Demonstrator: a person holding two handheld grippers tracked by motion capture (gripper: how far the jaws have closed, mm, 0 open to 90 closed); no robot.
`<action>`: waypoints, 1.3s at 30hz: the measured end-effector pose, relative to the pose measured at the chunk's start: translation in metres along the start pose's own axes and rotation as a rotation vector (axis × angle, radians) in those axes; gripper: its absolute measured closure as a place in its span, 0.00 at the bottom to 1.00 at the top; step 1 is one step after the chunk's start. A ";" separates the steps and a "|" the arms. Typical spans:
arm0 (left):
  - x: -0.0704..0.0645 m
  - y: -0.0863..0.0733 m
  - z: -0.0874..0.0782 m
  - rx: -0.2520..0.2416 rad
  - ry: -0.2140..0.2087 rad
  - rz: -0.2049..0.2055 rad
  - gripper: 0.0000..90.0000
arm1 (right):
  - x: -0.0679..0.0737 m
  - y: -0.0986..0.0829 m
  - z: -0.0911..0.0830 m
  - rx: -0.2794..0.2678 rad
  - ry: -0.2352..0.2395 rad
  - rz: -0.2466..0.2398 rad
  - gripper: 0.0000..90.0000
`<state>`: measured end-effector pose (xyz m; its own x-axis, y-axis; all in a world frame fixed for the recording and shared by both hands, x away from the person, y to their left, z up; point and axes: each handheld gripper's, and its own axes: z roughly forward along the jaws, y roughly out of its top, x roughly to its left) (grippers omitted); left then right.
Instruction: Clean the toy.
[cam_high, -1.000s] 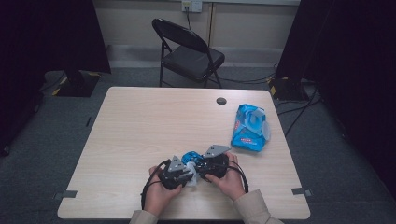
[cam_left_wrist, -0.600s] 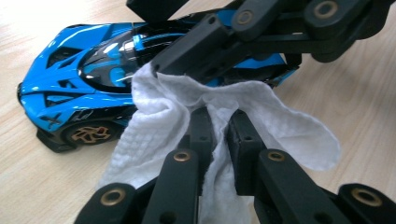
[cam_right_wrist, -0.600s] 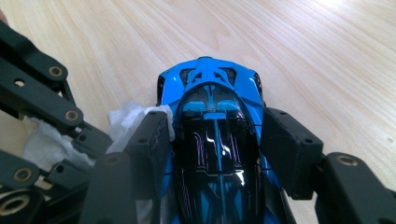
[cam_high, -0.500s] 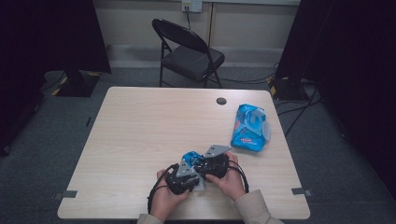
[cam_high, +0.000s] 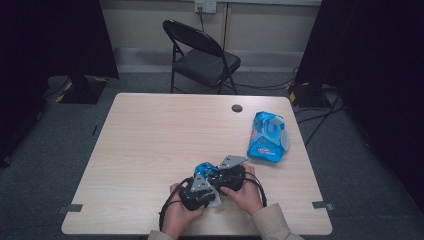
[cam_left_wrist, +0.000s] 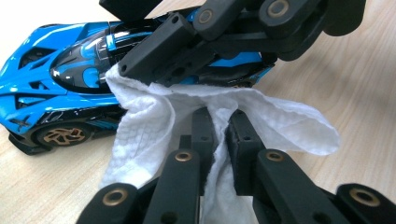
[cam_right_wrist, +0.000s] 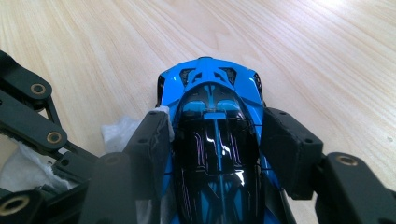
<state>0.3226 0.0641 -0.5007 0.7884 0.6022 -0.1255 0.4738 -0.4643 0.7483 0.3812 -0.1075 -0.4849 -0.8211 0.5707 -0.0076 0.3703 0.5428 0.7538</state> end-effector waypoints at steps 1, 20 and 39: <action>0.000 0.000 0.000 -0.001 -0.001 0.001 0.92 | 0.000 0.000 0.000 -0.001 0.000 0.000 0.48; 0.004 -0.003 -0.005 0.014 -0.023 -0.020 0.92 | -0.004 0.004 0.000 0.030 0.020 0.037 0.48; 0.015 0.000 -0.010 0.055 0.034 -0.065 0.92 | -0.011 0.003 -0.009 0.013 0.040 0.093 0.47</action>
<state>0.3308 0.0793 -0.4961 0.7419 0.6535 -0.1501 0.5453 -0.4578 0.7022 0.3877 -0.1176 -0.4767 -0.7995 0.5941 0.0890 0.4516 0.4967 0.7412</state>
